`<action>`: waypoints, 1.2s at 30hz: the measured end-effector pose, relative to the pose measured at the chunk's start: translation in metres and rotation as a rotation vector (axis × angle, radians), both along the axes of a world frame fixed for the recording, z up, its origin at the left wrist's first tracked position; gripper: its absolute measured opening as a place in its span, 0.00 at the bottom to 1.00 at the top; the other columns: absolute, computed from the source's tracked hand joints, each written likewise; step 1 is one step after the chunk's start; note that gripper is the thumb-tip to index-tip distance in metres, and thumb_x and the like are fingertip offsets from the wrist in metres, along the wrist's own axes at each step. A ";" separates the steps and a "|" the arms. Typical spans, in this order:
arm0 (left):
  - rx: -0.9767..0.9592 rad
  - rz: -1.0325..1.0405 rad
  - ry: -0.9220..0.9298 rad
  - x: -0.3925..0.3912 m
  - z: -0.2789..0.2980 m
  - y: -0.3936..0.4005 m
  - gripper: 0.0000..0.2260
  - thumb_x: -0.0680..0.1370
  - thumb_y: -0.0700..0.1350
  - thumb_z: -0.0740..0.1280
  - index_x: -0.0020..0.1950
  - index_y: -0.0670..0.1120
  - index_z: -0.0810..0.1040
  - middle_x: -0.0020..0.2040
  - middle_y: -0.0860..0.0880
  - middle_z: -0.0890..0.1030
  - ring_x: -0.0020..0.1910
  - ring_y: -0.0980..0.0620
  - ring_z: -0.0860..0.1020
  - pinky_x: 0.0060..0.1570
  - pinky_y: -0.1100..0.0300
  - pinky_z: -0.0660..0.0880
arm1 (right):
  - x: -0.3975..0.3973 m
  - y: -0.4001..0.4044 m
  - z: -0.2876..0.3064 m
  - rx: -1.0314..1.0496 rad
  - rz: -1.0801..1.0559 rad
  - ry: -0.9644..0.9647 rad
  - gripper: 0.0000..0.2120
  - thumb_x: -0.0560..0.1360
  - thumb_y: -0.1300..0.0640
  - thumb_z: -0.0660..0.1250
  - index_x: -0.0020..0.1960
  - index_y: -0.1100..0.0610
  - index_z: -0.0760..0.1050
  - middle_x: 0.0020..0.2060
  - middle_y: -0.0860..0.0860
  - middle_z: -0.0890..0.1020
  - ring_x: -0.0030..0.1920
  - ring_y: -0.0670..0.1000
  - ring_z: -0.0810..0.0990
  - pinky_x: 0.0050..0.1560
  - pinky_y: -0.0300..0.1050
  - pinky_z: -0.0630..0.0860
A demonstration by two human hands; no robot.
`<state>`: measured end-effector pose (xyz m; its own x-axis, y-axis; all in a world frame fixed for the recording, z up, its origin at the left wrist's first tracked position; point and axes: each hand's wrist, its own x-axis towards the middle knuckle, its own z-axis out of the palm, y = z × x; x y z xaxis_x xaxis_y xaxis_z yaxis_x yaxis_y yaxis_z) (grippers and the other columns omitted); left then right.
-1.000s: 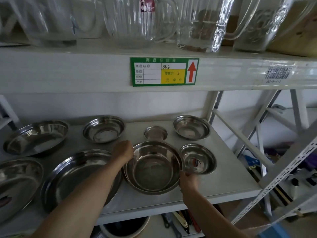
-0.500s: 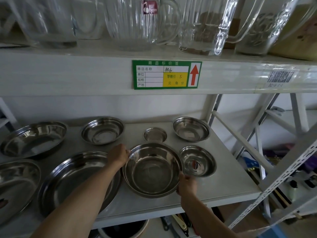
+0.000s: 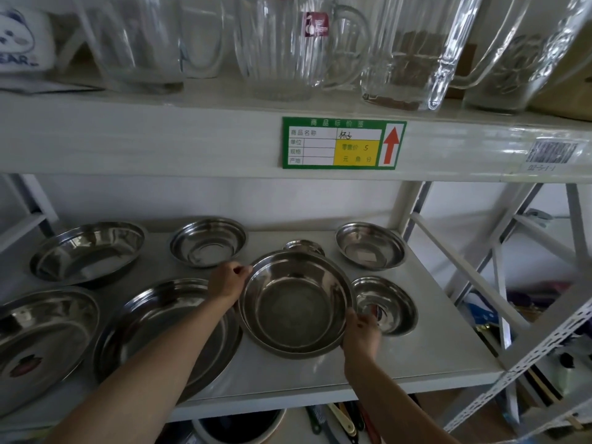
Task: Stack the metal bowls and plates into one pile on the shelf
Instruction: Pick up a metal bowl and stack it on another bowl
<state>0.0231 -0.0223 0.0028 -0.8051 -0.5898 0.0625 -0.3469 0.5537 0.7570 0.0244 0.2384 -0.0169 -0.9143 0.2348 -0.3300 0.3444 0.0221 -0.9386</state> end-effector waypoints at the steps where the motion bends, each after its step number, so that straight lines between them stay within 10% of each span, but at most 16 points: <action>1: 0.018 0.014 0.023 0.001 0.002 -0.001 0.13 0.76 0.49 0.68 0.39 0.40 0.81 0.34 0.45 0.78 0.38 0.45 0.78 0.37 0.60 0.65 | -0.002 -0.002 0.004 -0.006 -0.003 0.010 0.02 0.79 0.55 0.64 0.47 0.51 0.72 0.43 0.57 0.80 0.43 0.57 0.81 0.49 0.56 0.81; 14: 0.208 0.200 0.229 0.031 0.021 -0.033 0.13 0.75 0.51 0.68 0.45 0.42 0.83 0.42 0.45 0.84 0.42 0.47 0.81 0.48 0.55 0.76 | -0.022 -0.044 0.044 0.014 0.036 0.119 0.06 0.79 0.53 0.65 0.46 0.55 0.75 0.42 0.56 0.81 0.46 0.58 0.81 0.51 0.58 0.80; 20: 0.239 0.273 0.305 0.058 0.032 -0.051 0.12 0.77 0.48 0.67 0.35 0.44 0.78 0.31 0.46 0.78 0.31 0.50 0.75 0.33 0.62 0.69 | -0.023 -0.077 0.054 0.013 0.105 0.126 0.08 0.78 0.52 0.65 0.48 0.57 0.76 0.43 0.56 0.82 0.46 0.58 0.82 0.51 0.58 0.80; 36: 0.280 0.570 0.377 0.152 0.041 -0.129 0.11 0.75 0.51 0.68 0.40 0.43 0.80 0.35 0.47 0.82 0.36 0.48 0.80 0.38 0.57 0.74 | 0.010 -0.192 0.068 0.050 0.330 0.178 0.08 0.77 0.52 0.66 0.41 0.52 0.73 0.42 0.58 0.83 0.46 0.61 0.82 0.52 0.61 0.80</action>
<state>0.1746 -0.1509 0.0437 -0.3223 -0.9447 0.0606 -0.2113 0.1342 0.9682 0.0344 0.0462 0.0508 -0.9855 -0.0707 -0.1545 0.1425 0.1515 -0.9781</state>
